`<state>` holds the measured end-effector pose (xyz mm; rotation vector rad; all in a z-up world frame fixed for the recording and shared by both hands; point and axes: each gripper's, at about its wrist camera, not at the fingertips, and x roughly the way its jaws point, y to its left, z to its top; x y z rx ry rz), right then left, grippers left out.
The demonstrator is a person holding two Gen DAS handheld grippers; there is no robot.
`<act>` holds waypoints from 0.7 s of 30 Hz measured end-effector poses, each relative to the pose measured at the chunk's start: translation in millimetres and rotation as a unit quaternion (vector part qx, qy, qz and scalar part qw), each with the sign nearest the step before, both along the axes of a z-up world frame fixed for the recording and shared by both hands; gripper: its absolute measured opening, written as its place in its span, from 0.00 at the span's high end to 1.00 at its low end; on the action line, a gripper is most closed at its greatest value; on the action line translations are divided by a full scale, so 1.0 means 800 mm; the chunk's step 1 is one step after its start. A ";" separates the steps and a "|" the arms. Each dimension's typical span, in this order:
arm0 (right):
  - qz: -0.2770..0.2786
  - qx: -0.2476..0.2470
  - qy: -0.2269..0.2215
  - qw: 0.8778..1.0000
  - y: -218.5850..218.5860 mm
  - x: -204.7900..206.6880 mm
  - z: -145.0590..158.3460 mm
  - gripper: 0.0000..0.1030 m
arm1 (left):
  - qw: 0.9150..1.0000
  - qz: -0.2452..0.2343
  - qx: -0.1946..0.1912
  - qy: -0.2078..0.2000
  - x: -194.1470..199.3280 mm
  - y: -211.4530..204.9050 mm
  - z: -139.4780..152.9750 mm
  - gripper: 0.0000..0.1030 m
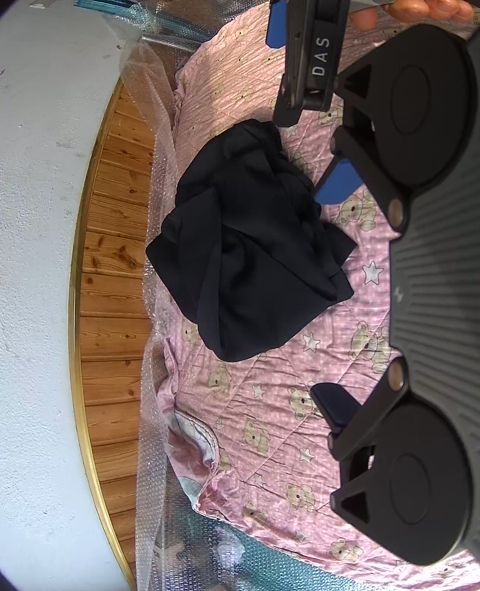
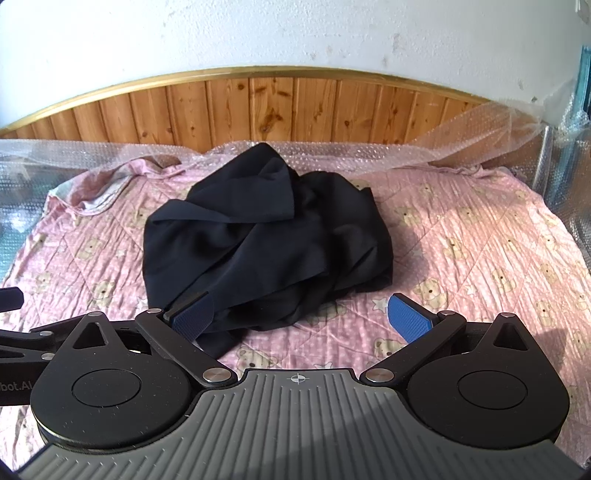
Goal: Fold clothes
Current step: 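Approach the crumpled black garment with both grippers open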
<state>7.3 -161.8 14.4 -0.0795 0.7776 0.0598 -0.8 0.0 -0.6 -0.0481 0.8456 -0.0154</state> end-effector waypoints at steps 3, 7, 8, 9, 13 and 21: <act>-0.001 0.002 0.000 1.000 0.002 0.002 0.003 0.01 | 1.000 0.002 0.001 -0.006 -0.005 0.000 -0.004 0.00; 0.002 0.010 0.001 1.000 0.000 0.000 -0.003 0.01 | 1.000 0.004 0.010 0.004 -0.006 -0.009 -0.011 0.00; 0.002 0.012 0.002 1.000 -0.003 -0.003 -0.003 0.01 | 1.000 0.003 0.008 0.006 -0.006 -0.009 -0.012 0.00; 0.003 0.013 0.002 1.000 -0.003 -0.004 -0.005 0.01 | 1.000 0.003 0.007 0.006 -0.007 -0.007 -0.012 0.00; 0.009 0.018 0.004 1.000 -0.004 -0.006 -0.012 0.01 | 1.000 0.003 0.004 0.011 -0.006 -0.003 -0.011 0.00; 0.017 0.020 0.006 1.000 0.000 -0.011 -0.011 0.01 | 1.000 -0.006 0.003 0.015 -0.014 -0.007 -0.018 0.00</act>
